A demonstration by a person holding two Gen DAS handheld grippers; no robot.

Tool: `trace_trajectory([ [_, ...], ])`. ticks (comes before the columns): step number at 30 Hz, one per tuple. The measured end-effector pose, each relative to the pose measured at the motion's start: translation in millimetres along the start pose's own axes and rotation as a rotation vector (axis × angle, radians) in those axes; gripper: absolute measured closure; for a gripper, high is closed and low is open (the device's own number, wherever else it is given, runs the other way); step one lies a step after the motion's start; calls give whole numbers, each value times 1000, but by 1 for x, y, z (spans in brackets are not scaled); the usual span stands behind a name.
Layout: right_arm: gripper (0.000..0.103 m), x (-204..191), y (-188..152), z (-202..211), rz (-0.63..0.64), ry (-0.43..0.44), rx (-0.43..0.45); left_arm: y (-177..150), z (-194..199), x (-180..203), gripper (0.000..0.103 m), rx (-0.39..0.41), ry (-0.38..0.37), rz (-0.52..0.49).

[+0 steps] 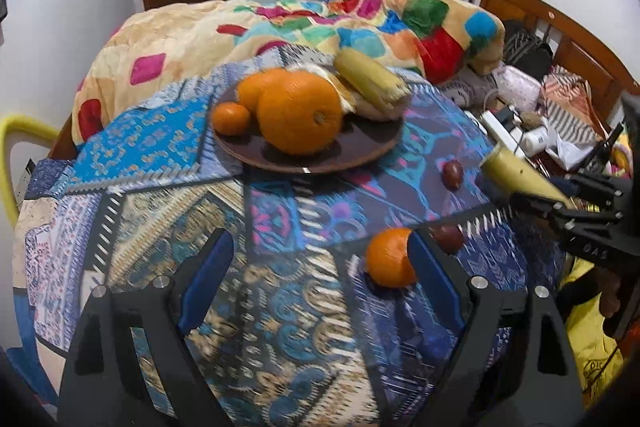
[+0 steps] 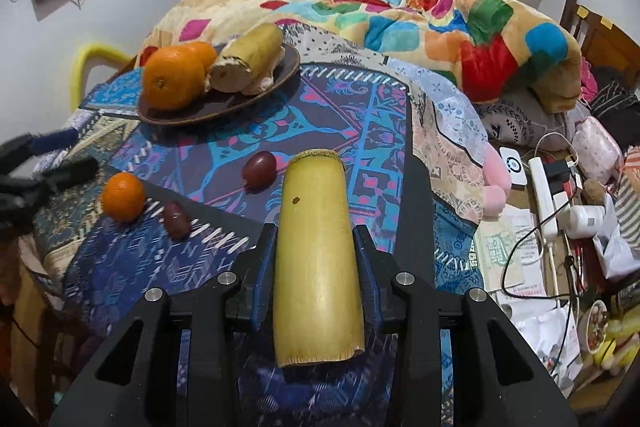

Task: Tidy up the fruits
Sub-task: 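Grasp a second yellow cylinder with the right gripper while the left gripper grasps another small orange, then lower the yellow cylinder onto the plate with the right gripper while the left gripper places its small orange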

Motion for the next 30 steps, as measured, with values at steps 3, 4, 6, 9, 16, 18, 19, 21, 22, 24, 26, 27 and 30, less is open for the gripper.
trace_trajectory([
  [3,68,-2,0,9,1,8,18,-7,-6,8,14,-15,-3,5],
  [4,68,-3,0,12,3,13,23,-9,-7,10,14,-15,-9,12],
  [6,68,-3,-1,18,7,19,36,-10,-9,13,14,-16,-24,31],
  [9,68,-5,-3,23,13,25,47,-10,-13,19,24,-16,-56,51],
  [16,68,-5,-5,28,10,43,57,-9,-18,42,56,-37,-143,38],
  [18,68,-5,-5,28,6,46,59,-9,-20,49,68,-43,-170,27],
  [19,68,-5,-5,28,5,49,60,-9,-20,52,68,-41,-163,22],
  [21,68,-6,-4,29,6,48,63,-8,-20,54,68,-34,-149,12],
  [22,68,-7,-4,30,8,48,67,-7,-20,54,68,-33,-145,12],
  [24,68,-9,-2,32,13,48,75,-7,-20,53,68,-28,-133,14],
  [26,68,-11,1,34,16,53,85,-6,-19,49,69,-21,-107,8],
  [27,68,-13,2,34,17,55,88,-5,-18,46,69,-16,-96,6],
  [30,68,-19,10,34,22,65,102,-3,-15,33,69,-4,-77,17],
])
Point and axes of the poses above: each gripper's, at about its wrist camera, not at the fingertips, and z roughly against the way its jaws point, x to its right, y to its top, the point moved 6 cm from there along -z, roughly the way its jaws point, and after that the axes turned 1 degree about x, right-handed, at the moved point
